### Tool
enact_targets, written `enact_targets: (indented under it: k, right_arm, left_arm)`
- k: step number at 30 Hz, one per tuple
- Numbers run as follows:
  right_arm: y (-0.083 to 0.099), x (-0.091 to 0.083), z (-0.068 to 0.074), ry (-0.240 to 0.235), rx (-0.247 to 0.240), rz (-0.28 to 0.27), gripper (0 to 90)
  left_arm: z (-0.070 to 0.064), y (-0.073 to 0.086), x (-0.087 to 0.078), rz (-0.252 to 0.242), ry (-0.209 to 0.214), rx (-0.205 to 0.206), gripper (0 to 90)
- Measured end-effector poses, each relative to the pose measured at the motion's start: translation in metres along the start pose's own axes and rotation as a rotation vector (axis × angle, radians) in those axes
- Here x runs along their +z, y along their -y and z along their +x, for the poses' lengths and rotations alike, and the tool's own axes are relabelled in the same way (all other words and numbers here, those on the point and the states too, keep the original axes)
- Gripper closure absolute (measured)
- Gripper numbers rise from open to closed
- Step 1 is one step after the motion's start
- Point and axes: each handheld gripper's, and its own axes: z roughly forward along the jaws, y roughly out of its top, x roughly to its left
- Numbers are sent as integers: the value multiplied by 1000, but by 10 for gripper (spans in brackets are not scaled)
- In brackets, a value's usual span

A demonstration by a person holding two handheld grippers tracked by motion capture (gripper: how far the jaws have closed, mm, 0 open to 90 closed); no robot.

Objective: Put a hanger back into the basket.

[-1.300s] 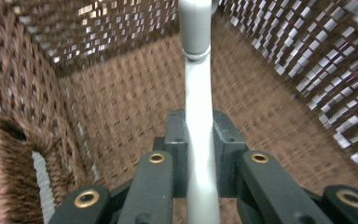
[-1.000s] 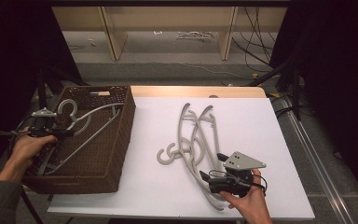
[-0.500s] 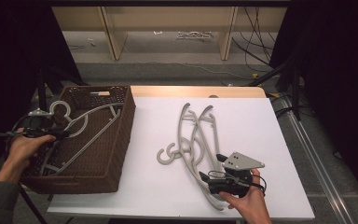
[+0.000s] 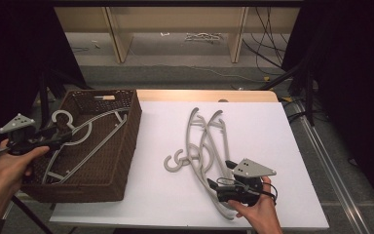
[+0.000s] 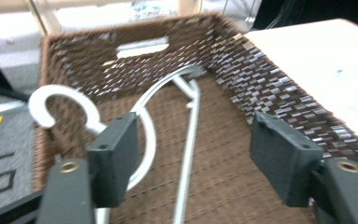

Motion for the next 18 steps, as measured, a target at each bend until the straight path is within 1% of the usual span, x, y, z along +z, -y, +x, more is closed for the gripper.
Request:
enact_targets:
  k: [1,2,3,4,5,6,8,9,10,11,12,13,14,15,16,17,18]
  right_arm:
    - [0,-1,0,2,-1,11,193]
    - [0,0,1,-4,4,2,193]
    - [-1,0,1,-5,6,-2,193]
    - [-1,0,2,-8,9,-5,193]
    - [-1,0,2,-11,8,-2,193]
    - [-1,1,3,-16,6,0,193]
    - [-1,1,3,-14,5,0,193]
    - [-1,1,3,-7,5,-2,193]
    - [-1,2,3,-17,7,0,193]
    - [-1,2,4,-23,7,5,192]
    - [-1,2,4,-19,9,3,193]
    - [-1,3,5,-15,4,-1,193]
    - [-1,3,5,-15,4,-1,193]
    - [-2,3,5,-14,4,-1,193]
    - [-2,3,6,-15,4,0,194]
    - [-2,3,5,-12,0,-2,194]
    - [-2,4,6,-15,3,-1,194]
  left_arm:
    - [-7,0,-3,-15,10,-1,279]
    - [-17,0,-6,-35,40,-21,266]
    - [-26,0,-9,-44,76,-24,231]
    - [-33,0,-11,-51,94,-11,221]
    - [-45,0,-15,-68,99,12,232]
    - [-52,1,-16,-79,103,18,229]
    - [-69,4,-19,-100,138,41,224]
    - [-80,8,-19,-113,155,42,224]
    - [-86,10,-19,-115,170,47,225]
    - [-94,12,-18,-119,191,43,226]
    - [-101,16,-16,-131,206,40,226]
    - [-110,19,-13,-147,215,19,227]
    - [-116,22,-11,-148,225,29,227]
    - [-123,25,-8,-161,231,52,227]
    - [-127,27,-5,-164,235,65,226]
    - [-133,30,-2,-155,235,87,226]
    - [-138,33,2,-166,233,89,226]
